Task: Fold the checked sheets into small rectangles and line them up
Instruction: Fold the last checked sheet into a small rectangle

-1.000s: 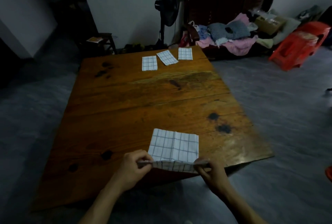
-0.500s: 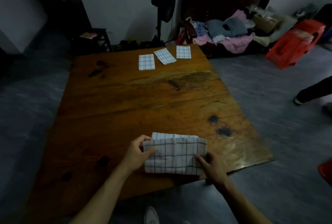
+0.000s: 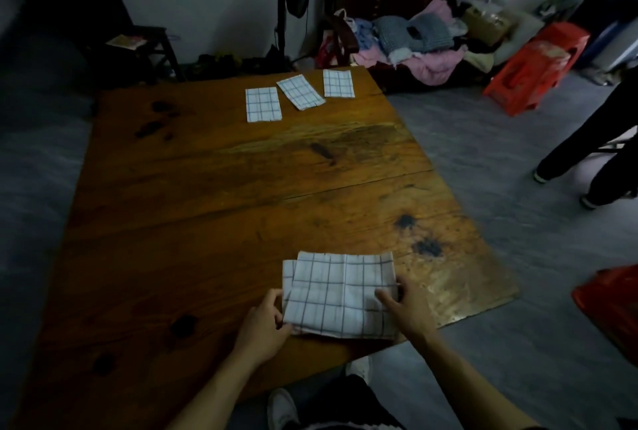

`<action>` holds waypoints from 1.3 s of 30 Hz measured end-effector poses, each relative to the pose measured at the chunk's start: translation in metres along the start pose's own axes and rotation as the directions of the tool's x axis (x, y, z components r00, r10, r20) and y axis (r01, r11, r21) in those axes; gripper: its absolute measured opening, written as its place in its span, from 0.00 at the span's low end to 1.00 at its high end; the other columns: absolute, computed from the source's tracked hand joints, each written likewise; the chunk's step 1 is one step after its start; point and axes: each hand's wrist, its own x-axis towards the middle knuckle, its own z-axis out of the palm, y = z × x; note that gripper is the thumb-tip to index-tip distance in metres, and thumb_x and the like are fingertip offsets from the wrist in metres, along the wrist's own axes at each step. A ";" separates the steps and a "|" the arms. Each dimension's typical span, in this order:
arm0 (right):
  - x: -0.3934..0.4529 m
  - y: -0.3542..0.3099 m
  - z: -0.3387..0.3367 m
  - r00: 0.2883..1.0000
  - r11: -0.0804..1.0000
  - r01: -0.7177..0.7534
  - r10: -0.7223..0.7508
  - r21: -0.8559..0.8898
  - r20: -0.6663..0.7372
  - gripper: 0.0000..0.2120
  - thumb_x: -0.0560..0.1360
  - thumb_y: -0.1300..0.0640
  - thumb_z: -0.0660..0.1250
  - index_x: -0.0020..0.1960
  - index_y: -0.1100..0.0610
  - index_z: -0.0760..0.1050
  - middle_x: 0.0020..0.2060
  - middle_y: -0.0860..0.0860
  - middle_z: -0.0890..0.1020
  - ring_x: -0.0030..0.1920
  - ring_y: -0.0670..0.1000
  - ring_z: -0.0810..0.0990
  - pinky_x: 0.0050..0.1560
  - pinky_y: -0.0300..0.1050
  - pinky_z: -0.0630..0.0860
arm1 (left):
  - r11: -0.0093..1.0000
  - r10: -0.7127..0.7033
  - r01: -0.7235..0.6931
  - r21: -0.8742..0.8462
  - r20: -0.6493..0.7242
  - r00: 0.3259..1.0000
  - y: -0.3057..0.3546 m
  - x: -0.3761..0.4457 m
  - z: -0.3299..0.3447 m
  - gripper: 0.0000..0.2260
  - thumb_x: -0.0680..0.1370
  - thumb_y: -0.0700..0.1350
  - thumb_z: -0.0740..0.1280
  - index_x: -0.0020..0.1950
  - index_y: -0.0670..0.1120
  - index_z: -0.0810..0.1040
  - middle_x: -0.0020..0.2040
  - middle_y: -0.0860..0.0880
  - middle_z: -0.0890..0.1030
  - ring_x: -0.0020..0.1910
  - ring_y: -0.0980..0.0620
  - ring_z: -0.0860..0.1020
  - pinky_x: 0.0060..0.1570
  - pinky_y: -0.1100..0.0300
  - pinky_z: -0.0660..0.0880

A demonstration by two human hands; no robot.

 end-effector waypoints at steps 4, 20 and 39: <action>-0.004 0.004 -0.005 0.998 0.995 -0.021 0.027 -0.093 0.064 0.35 0.74 0.54 0.74 0.74 0.56 0.60 0.60 0.54 0.78 0.55 0.51 0.79 0.44 0.37 0.77 | 0.991 -0.019 0.022 -0.135 0.025 1.000 0.005 0.003 0.005 0.36 0.70 0.51 0.77 0.72 0.56 0.61 0.52 0.53 0.80 0.49 0.59 0.79 0.43 0.64 0.75; -0.024 0.031 0.000 0.984 0.946 0.116 -0.067 -0.302 0.168 0.39 0.73 0.58 0.71 0.77 0.49 0.53 0.35 0.46 0.79 0.36 0.45 0.79 0.40 0.41 0.77 | 0.998 0.026 -0.028 -0.063 -0.044 0.999 -0.007 -0.014 0.011 0.33 0.75 0.43 0.72 0.73 0.59 0.57 0.54 0.56 0.74 0.53 0.59 0.74 0.40 0.70 0.73; -0.038 0.045 0.010 0.967 0.799 0.217 -0.256 -0.561 0.009 0.26 0.74 0.51 0.70 0.69 0.48 0.65 0.51 0.49 0.76 0.50 0.52 0.76 0.46 0.48 0.75 | 0.901 0.323 -0.191 0.389 -0.308 0.895 -0.011 -0.022 0.022 0.19 0.73 0.47 0.74 0.62 0.51 0.74 0.49 0.53 0.76 0.49 0.53 0.74 0.46 0.58 0.74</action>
